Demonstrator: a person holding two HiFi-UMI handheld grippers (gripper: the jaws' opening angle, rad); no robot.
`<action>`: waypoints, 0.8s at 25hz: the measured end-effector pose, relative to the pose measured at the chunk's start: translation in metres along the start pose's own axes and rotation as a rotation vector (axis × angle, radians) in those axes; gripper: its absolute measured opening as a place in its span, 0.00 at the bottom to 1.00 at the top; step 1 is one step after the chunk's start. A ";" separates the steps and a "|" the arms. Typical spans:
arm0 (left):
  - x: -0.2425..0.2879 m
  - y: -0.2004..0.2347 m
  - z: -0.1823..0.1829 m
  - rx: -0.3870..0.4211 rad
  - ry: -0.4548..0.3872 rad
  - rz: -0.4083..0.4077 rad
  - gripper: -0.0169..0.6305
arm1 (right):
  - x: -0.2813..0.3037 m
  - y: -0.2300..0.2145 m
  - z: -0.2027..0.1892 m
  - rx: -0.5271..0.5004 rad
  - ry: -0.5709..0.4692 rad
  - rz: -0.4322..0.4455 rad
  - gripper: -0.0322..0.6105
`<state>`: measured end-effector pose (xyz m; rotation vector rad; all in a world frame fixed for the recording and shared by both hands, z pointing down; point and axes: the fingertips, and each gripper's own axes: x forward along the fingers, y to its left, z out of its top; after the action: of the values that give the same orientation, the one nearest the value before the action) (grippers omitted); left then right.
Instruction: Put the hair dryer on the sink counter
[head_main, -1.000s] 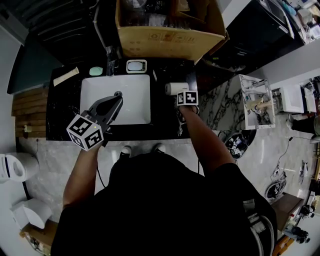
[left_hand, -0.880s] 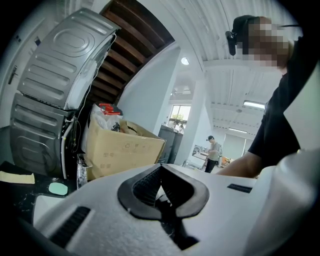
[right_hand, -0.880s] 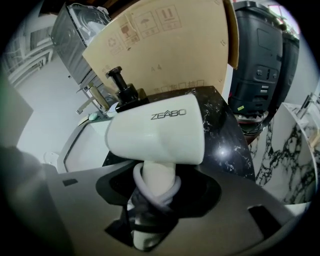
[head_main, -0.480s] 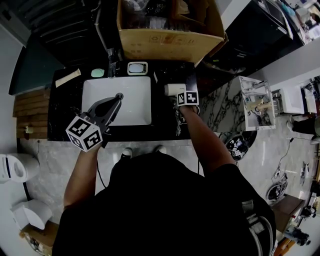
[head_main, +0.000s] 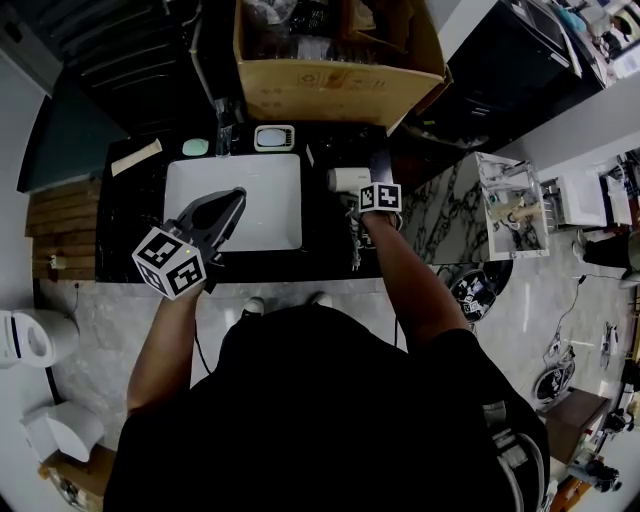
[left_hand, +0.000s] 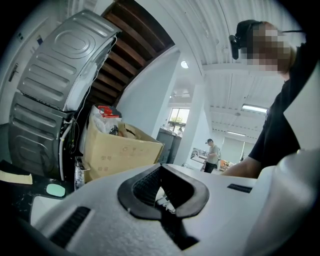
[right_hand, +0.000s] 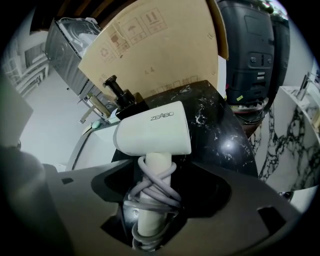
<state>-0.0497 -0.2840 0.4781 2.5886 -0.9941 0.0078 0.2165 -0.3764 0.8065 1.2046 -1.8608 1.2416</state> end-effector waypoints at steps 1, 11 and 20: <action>0.000 0.000 0.001 0.000 -0.001 -0.001 0.05 | -0.001 -0.001 -0.001 0.007 0.000 0.000 0.53; -0.002 -0.011 0.004 0.011 -0.012 -0.023 0.05 | -0.024 -0.008 -0.001 0.039 -0.029 0.002 0.55; -0.007 -0.022 0.002 0.039 -0.007 -0.043 0.05 | -0.044 -0.011 -0.005 0.056 -0.066 0.004 0.55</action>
<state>-0.0414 -0.2654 0.4678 2.6467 -0.9503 0.0075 0.2449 -0.3581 0.7758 1.2870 -1.8875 1.2782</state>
